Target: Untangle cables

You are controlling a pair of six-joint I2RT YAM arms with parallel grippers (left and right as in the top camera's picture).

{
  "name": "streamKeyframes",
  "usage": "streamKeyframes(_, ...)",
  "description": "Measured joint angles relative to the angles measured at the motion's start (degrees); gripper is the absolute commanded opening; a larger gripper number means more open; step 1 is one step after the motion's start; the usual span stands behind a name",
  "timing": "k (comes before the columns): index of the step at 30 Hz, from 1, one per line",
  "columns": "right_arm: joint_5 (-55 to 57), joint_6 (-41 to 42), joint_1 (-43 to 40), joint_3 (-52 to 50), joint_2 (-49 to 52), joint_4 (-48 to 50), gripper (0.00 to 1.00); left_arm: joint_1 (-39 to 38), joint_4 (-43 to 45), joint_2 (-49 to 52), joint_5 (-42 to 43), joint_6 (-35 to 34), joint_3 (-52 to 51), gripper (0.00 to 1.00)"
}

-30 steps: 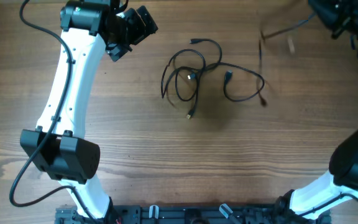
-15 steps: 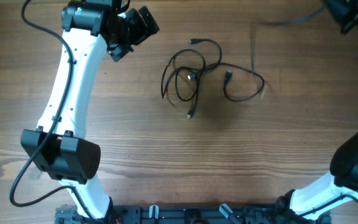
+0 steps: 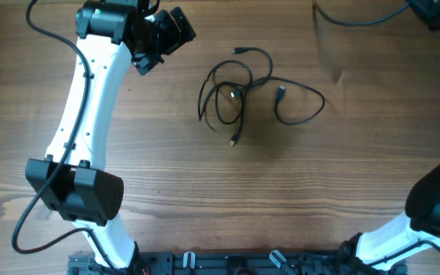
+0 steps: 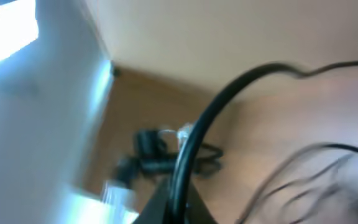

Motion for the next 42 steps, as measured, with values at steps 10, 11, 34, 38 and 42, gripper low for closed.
streamKeyframes(10,8.98,-8.00,0.00,-0.50,0.74,-38.36,0.04,0.00,-0.20,0.00,0.00,-0.02,0.00,1.00)
streamKeyframes(11,9.18,-7.02,0.00,-0.50,0.74,-38.42,0.04,0.00,-0.20,0.00,0.00,0.00,0.00,1.00)
streamKeyframes(34,0.52,-1.20,0.00,-0.61,0.74,6.88,0.05,0.00,-0.17,0.00,0.02,0.00,0.00,1.00)
streamKeyframes(38,-1.14,-0.63,0.00,-0.59,0.74,18.36,0.04,0.00,-0.17,0.00,0.00,0.00,0.00,1.00)
streamKeyframes(42,-1.44,-0.50,0.00,-0.59,0.74,15.26,0.04,0.00,-0.20,0.00,0.00,0.00,0.00,1.00)
